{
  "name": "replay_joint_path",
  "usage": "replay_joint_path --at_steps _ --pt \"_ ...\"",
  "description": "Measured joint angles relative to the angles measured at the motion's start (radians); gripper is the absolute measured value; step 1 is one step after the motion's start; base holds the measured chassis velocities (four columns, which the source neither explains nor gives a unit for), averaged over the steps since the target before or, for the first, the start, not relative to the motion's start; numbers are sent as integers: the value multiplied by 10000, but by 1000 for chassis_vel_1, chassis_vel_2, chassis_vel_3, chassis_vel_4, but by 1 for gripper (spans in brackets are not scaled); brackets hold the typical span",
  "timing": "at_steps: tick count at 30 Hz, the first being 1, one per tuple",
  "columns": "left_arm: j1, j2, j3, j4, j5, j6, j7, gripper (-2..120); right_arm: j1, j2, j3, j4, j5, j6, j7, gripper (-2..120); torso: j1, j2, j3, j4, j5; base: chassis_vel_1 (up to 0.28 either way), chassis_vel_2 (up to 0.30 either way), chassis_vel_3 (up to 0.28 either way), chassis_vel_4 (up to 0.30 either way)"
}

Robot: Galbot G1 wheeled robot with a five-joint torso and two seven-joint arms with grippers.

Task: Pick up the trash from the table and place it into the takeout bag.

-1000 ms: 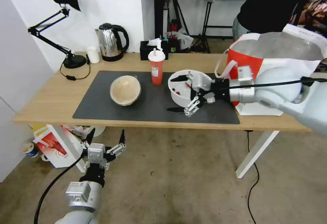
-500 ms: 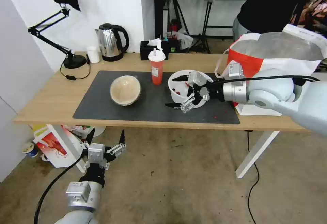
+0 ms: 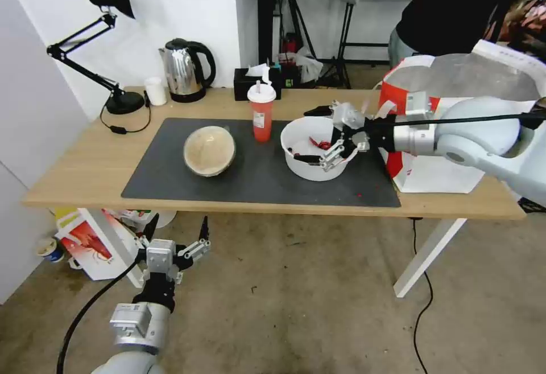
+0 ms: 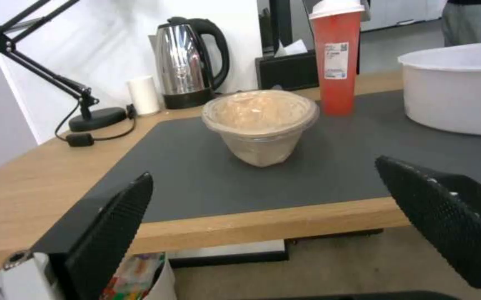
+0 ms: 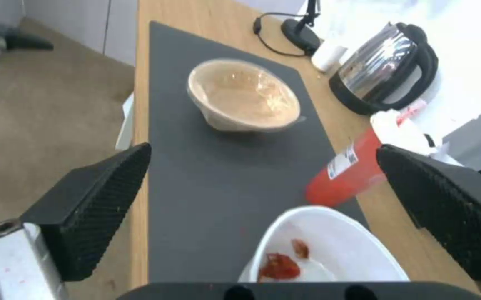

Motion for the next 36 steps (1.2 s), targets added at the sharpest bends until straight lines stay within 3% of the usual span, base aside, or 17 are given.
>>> replay_joint_path --at_steps 32,36 --pt "0 0 0 0 0 0 0 100 -643 -394 328 -137 94 317 -779 100 0 0 0 0 0 0 0 0 0" --pt "0 0 0 0 0 0 0 100 -931 -396 328 -101 476 -197 -391 100 0 0 0 1 0 0 0 0 0"
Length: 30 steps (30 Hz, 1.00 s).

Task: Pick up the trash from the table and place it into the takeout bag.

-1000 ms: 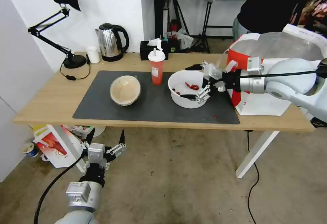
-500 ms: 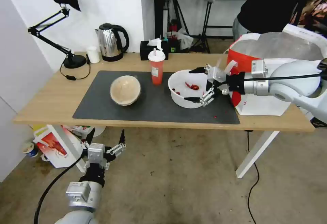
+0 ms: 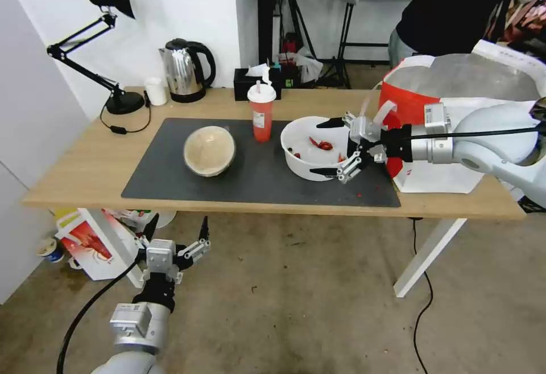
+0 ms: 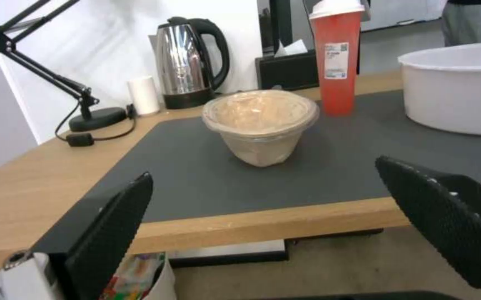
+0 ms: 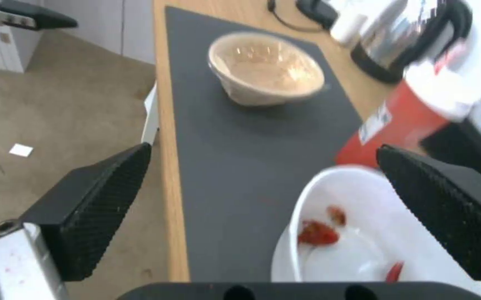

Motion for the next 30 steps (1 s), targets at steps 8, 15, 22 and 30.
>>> replay_joint_path --at_steps 8,15,22,30 --pt "0 0 0 0 0 0 0 100 -222 203 12 -291 518 -1172 437 100 1 0 0 0 -1 0 0 0 0" --pt "0 0 0 0 0 0 0 100 -355 508 -50 -867 526 -1537 744 100 1 0 0 0 0 0 0 0 0" --pt "0 0 0 0 0 0 0 100 -120 541 -281 -1176 512 -1551 484 100 1 0 0 -1 -1 0 0 0 0" --pt "0 0 0 0 0 0 0 100 332 402 -670 -1309 568 -1539 -27 100 1 0 0 -2 -1 0 0 0 0"
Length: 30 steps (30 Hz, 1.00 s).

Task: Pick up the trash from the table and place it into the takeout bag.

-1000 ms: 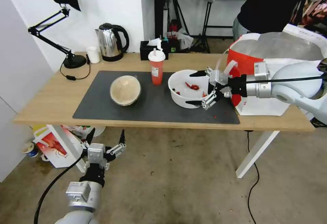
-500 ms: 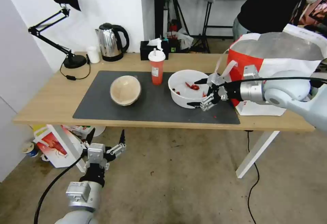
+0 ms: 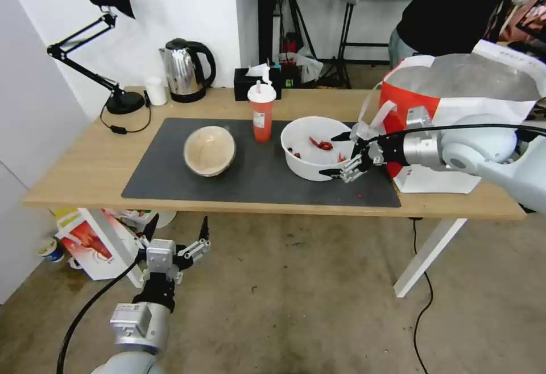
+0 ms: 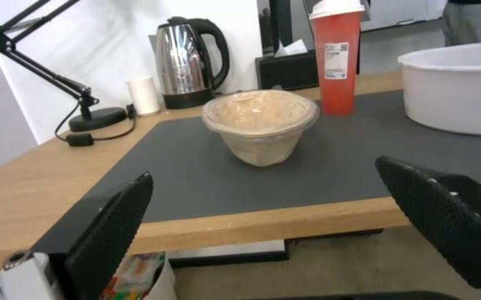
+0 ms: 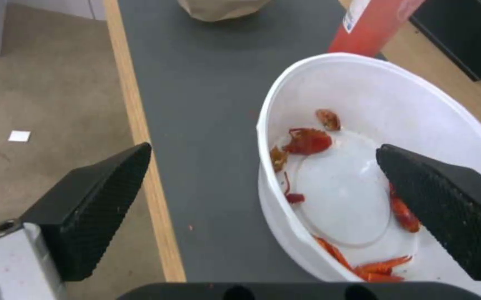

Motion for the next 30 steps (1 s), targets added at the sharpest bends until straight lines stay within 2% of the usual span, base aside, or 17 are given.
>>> replay_joint_path --at_steps 13,30 --pt "0 0 0 0 0 0 0 100 -1 30 -91 -117 269 20 -533 100 -1 0 0 1 1 0 0 0 0" --pt "0 0 0 0 0 0 0 100 166 648 -353 -791 290 27 -942 100 0 0 0 3 -1 0 0 0 0"
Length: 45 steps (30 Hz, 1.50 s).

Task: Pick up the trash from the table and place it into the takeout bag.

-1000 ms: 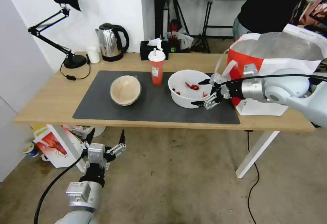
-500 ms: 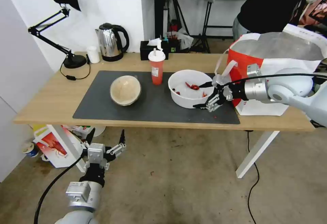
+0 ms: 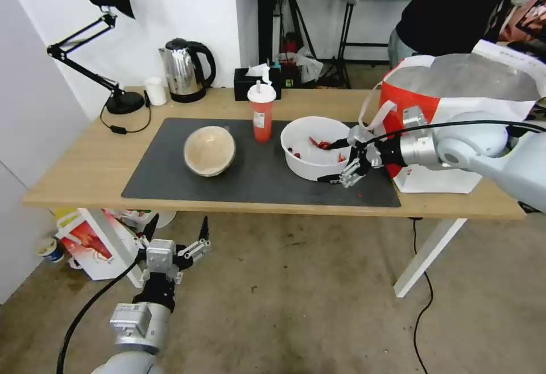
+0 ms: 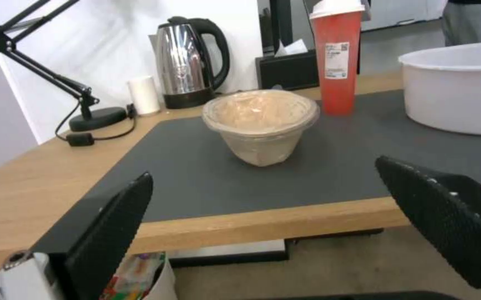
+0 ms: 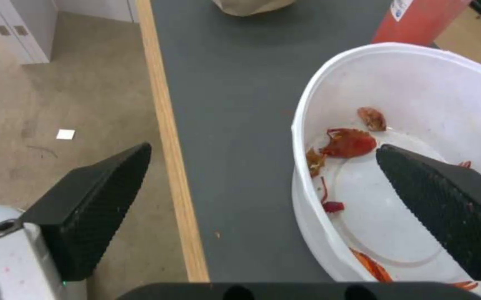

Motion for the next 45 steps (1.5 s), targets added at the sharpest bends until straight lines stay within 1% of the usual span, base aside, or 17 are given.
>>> replay_joint_path --at_steps 16,24,26,29,33,37,45 --pt "0 0 0 0 0 0 0 100 4 180 -66 -244 -23 -10 -99 100 0 0 0 -2 1 0 0 0 0" --pt "0 0 0 0 0 0 0 100 -1 594 -129 -793 -102 -64 -186 100 0 0 0 -1 1 0 0 0 0" --pt "2 0 -1 0 0 0 0 100 -3 748 -166 -1049 -115 -64 -475 100 0 0 0 -1 1 0 0 0 0" --pt "0 0 0 0 0 0 0 100 -21 909 -175 -1268 -115 -67 -526 100 0 0 0 1 1 0 0 0 0" --pt "0 0 0 0 0 0 0 100 18 1063 -215 -1600 -266 -105 -654 100 0 0 0 -3 1 0 0 0 0" --pt "0 0 0 0 0 0 0 100 216 1431 -331 -2160 -373 -111 -891 100 0 0 0 -1 1 0 0 0 0" --pt "0 0 0 0 0 0 0 100 571 1723 -668 -2378 -385 -135 -999 100 0 0 0 0 0 0 0 0 0"
